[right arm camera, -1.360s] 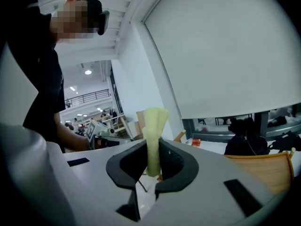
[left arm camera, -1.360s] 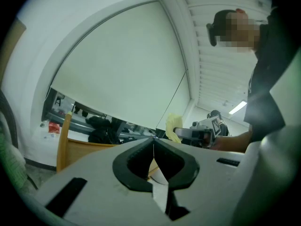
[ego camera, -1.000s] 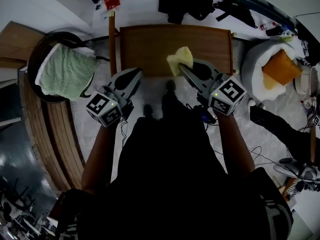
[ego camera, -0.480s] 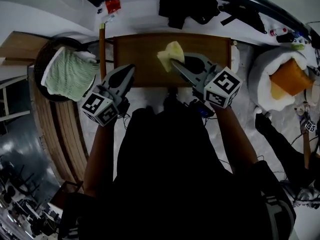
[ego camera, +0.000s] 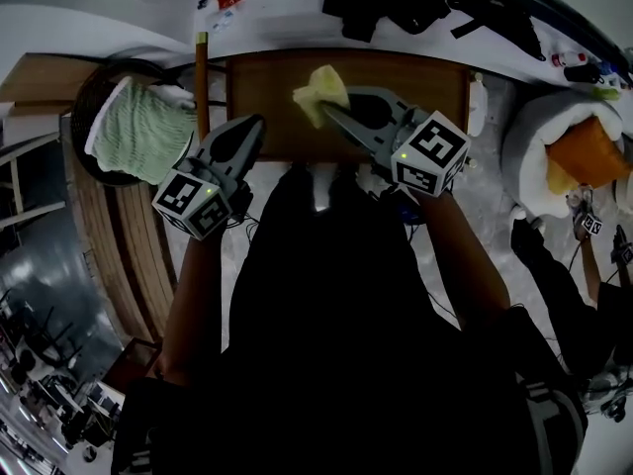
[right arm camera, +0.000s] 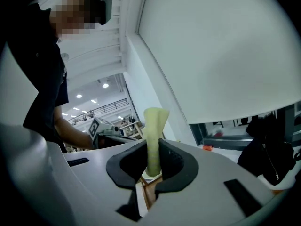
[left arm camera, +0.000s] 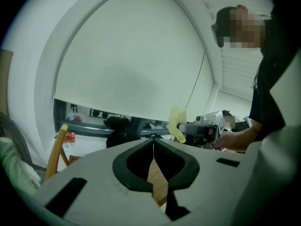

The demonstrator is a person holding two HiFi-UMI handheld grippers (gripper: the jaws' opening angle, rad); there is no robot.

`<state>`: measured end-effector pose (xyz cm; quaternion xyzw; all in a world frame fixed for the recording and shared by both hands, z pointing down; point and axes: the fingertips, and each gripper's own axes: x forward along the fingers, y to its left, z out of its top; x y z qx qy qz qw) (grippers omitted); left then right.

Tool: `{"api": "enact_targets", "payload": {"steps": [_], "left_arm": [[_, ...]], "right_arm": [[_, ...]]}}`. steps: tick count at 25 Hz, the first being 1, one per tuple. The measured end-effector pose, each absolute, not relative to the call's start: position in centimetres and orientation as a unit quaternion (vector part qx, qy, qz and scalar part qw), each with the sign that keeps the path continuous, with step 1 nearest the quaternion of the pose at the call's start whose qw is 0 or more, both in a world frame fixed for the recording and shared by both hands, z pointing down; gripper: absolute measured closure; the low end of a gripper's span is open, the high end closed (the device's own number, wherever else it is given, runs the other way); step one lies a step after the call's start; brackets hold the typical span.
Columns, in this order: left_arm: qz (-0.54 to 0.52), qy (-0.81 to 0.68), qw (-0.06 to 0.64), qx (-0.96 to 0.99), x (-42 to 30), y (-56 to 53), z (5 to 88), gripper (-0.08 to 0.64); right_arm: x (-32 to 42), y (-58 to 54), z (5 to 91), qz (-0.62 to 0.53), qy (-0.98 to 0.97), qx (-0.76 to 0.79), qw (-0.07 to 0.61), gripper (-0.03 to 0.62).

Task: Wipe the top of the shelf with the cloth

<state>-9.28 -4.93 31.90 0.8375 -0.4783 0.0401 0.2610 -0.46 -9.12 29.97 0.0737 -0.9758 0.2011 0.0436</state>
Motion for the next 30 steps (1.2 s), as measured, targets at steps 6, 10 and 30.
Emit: {"api": "enact_targets", "payload": {"steps": [6,10,30], "left_arm": [[0.039,-0.485,0.272,0.830,-11.1,-5.5,32.7,0.548],[0.055,-0.505,0.301,0.807,-13.3,-6.0,34.1,0.548],[0.091,-0.581,0.412,0.696,-21.1,-13.3,42.1,0.548]], "right_arm": [[-2.3,-10.0,31.0,0.205,-0.973,0.088,0.061,0.543],[-4.8,-10.9,32.2,0.220,-0.965,0.115,0.079,0.545],[-16.8,-15.8,44.6,0.337,-0.899,0.203,0.192,0.545]]}}
